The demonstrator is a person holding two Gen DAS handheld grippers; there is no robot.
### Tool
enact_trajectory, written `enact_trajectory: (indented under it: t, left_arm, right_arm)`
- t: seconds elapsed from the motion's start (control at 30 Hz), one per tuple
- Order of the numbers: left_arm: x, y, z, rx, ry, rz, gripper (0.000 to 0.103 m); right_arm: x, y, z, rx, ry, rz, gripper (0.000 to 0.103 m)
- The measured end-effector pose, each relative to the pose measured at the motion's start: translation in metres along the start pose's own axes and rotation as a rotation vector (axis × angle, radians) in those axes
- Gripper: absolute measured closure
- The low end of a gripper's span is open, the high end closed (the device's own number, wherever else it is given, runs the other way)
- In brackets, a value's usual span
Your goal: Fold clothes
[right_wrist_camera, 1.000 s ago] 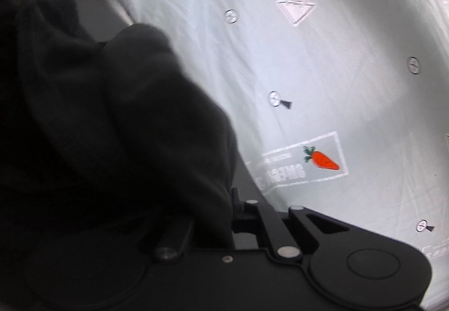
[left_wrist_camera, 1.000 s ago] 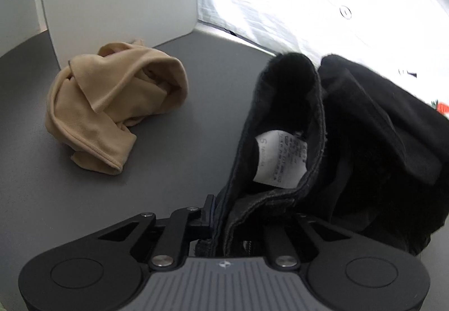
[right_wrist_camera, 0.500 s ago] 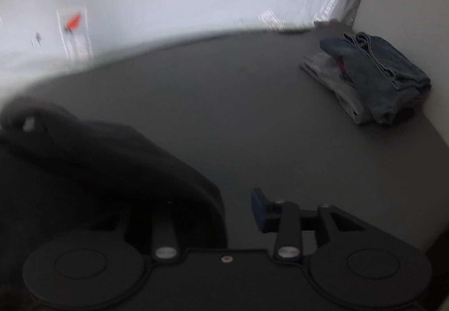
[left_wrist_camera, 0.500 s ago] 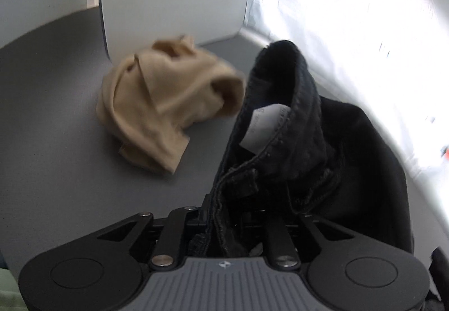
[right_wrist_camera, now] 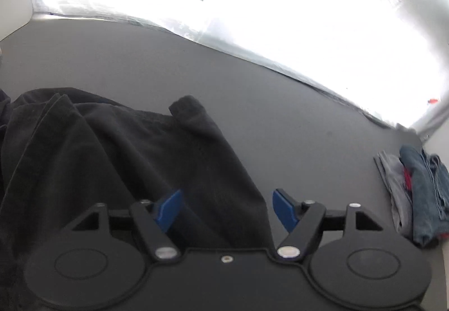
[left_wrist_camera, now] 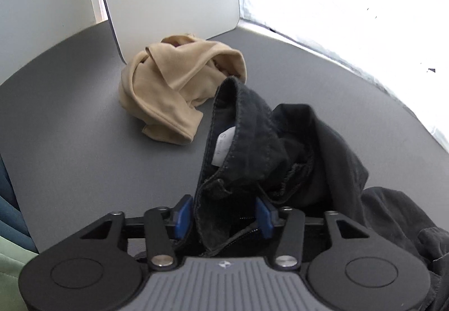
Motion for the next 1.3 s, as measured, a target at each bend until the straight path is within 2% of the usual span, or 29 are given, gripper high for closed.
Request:
enact_trajectory:
  t: [0.07, 0.1, 0.13, 0.17, 0.2, 0.23, 0.27, 0.3, 0.37, 0.43, 0.5, 0.57, 0.63, 0.7, 0.77, 0.8, 0.83, 0.9, 0.93, 1.03, 1.07, 1.2, 1.27, 1.3]
  left_arm:
    - [0.009, 0.002, 0.003, -0.003, 0.015, 0.022, 0.047]
    - [0.011, 0.004, 0.004, -0.006, 0.012, 0.026, 0.047]
    - [0.014, 0.006, 0.006, -0.008, 0.009, 0.031, 0.047]
    - [0.015, 0.007, 0.007, -0.004, 0.005, 0.034, 0.047]
    - [0.017, 0.008, 0.008, 0.000, 0.005, 0.033, 0.047]
    - [0.018, 0.008, 0.010, 0.002, 0.005, 0.030, 0.047]
    - [0.017, 0.008, 0.012, -0.004, -0.001, 0.031, 0.047]
    - [0.016, 0.008, 0.014, -0.009, -0.006, 0.031, 0.046]
    - [0.015, 0.009, 0.018, -0.027, -0.020, 0.033, 0.045]
    - [0.013, 0.011, 0.021, -0.052, -0.036, 0.037, 0.041]
    - [0.010, 0.010, 0.023, -0.072, -0.050, 0.038, 0.040]
    - [0.008, 0.008, 0.023, -0.087, -0.064, 0.042, 0.039]
    - [0.006, 0.005, 0.023, -0.103, -0.077, 0.046, 0.039]
    - [0.005, 0.003, 0.023, -0.119, -0.090, 0.050, 0.039]
    - [0.004, 0.000, 0.022, -0.107, -0.082, 0.048, 0.039]
    - [0.005, 0.000, 0.021, -0.095, -0.067, 0.046, 0.038]
    - [0.006, 0.000, 0.020, -0.082, -0.053, 0.045, 0.036]
    - [0.007, 0.000, 0.019, -0.057, -0.023, 0.041, 0.035]
    - [0.008, 0.000, 0.019, -0.051, -0.012, 0.043, 0.035]
    - [0.014, 0.001, 0.016, -0.010, 0.035, 0.046, 0.034]
    - [0.017, 0.002, 0.015, 0.016, 0.062, 0.047, 0.034]
    - [0.036, 0.004, 0.014, 0.085, 0.202, 0.066, 0.033]
    - [0.047, 0.005, 0.019, 0.081, 0.267, 0.081, 0.031]
    - [0.051, 0.005, 0.022, 0.074, 0.298, 0.083, 0.027]
  right_arm:
    - [-0.027, -0.012, 0.004, -0.041, -0.059, -0.018, 0.025]
    - [-0.043, -0.014, 0.009, -0.102, -0.139, -0.063, 0.023]
    - [-0.058, -0.016, 0.014, -0.184, -0.236, -0.114, 0.026]
    - [-0.068, -0.016, 0.021, -0.277, -0.322, -0.144, 0.037]
    - [-0.071, -0.016, 0.029, -0.361, -0.379, -0.150, 0.085]
    - [-0.068, -0.016, 0.038, -0.428, -0.406, -0.138, 0.100]
    - [-0.057, -0.017, 0.049, -0.456, -0.391, -0.088, 0.100]
    - [-0.037, -0.018, 0.062, -0.464, -0.344, 0.002, 0.101]
    - [0.018, -0.010, 0.102, -0.495, -0.148, 0.190, 0.101]
    - [0.045, 0.011, 0.141, -0.547, 0.043, 0.229, 0.101]
    - [0.060, 0.049, 0.187, -0.587, 0.283, 0.188, 0.100]
    - [0.048, 0.095, 0.219, -0.575, 0.474, 0.038, 0.098]
    - [0.033, 0.136, 0.229, -0.577, 0.557, -0.119, 0.090]
    - [0.026, 0.159, 0.222, -0.569, 0.607, -0.244, 0.085]
    - [0.026, 0.164, 0.204, -0.544, 0.628, -0.276, 0.072]
    - [0.027, 0.160, 0.194, -0.538, 0.619, -0.261, 0.060]
    - [0.029, 0.151, 0.182, -0.544, 0.570, -0.220, 0.053]
    - [0.028, 0.122, 0.156, -0.553, 0.406, -0.108, 0.049]
    - [0.027, 0.108, 0.145, -0.546, 0.330, -0.062, 0.041]
    - [0.020, 0.069, 0.120, -0.535, 0.157, 0.007, 0.030]
    - [0.016, 0.060, 0.114, -0.540, 0.125, 0.006, 0.029]
    - [-0.003, 0.054, 0.115, -0.661, 0.121, -0.105, 0.027]
    - [-0.004, 0.065, 0.124, -0.779, 0.042, -0.112, 0.027]
    - [-0.004, 0.069, 0.129, -0.839, -0.001, -0.106, 0.027]
Point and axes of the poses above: each gripper's, at about its wrist camera, not at the fingertips, and x roughly against the way its jaws point, z to its right, y to its underside, the point moved 7 cm from there along -x, roughly the way its jaws point, and after that the axes turned 8 degrees about -z, right-handed, at the moved point
